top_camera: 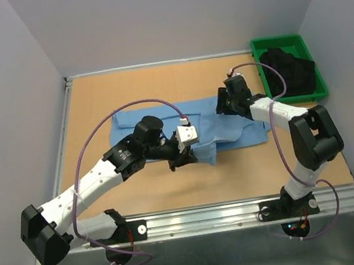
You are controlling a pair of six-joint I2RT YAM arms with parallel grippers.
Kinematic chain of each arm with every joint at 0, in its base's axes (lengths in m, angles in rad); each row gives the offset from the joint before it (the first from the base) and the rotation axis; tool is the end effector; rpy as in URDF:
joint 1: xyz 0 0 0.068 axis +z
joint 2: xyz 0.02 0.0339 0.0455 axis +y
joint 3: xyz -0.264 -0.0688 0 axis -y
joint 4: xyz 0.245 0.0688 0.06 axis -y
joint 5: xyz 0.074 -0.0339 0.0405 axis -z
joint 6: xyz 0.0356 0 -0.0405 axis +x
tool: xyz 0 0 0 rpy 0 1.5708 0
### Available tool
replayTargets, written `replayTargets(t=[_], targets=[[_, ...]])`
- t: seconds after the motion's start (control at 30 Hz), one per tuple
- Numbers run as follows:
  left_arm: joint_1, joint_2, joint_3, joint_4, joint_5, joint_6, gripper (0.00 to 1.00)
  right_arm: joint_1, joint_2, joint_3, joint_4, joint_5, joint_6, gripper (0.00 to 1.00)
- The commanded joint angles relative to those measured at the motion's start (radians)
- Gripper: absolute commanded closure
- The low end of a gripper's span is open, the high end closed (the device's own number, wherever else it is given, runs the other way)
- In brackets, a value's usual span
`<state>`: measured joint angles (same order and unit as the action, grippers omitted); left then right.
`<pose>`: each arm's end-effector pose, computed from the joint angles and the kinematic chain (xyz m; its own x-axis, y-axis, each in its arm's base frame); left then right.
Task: Fold and stack the long sleeve shirts
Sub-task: Fold the shirt
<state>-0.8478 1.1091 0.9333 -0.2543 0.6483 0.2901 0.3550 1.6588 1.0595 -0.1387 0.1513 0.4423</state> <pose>0.1474 -0.1996 0.3234 0.0105 0.3327 -0.9430 0.9996 0.0216 0.0187 0.3395 0.1201 0.2144 -0.6725 0.2020 -0.7120 0.0540 0.9729 0.2250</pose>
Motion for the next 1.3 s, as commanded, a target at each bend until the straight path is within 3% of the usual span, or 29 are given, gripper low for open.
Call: replayTargets(t=[0.0,0.27,0.43,0.63,0.83,1.07,1.17,1.27], targets=[[-0.033,-0.009,0.058,0.017,0.076,-0.017,1.0,0.004,0.087,0.122,0.025,-0.088,-0.069,0.48],[-0.034,-0.041,0.156,-0.12,-0.091,0.095,1.0,0.006,0.196,0.103,0.024,-0.125,-0.073,0.49],[-0.033,-0.051,0.203,-0.146,-0.095,0.139,1.0,0.004,0.179,0.077,0.01,-0.108,-0.102,0.49],[-0.025,0.0,0.188,-0.025,-0.107,0.008,1.0,0.004,0.118,0.083,-0.015,-0.087,-0.105,0.45],[0.036,0.184,0.255,0.029,-0.069,-0.091,1.0,0.004,-0.007,0.063,-0.027,0.022,-0.099,0.35],[0.206,0.345,0.369,0.056,-0.049,-0.235,1.0,0.004,-0.22,0.002,-0.03,0.189,-0.132,0.27],[0.26,0.4,0.413,0.034,-0.062,-0.267,1.0,0.004,-0.27,-0.018,-0.03,0.192,-0.135,0.25],[0.308,0.463,0.484,-0.069,-0.168,-0.252,1.0,0.004,-0.32,-0.046,-0.038,0.166,-0.14,0.23]])
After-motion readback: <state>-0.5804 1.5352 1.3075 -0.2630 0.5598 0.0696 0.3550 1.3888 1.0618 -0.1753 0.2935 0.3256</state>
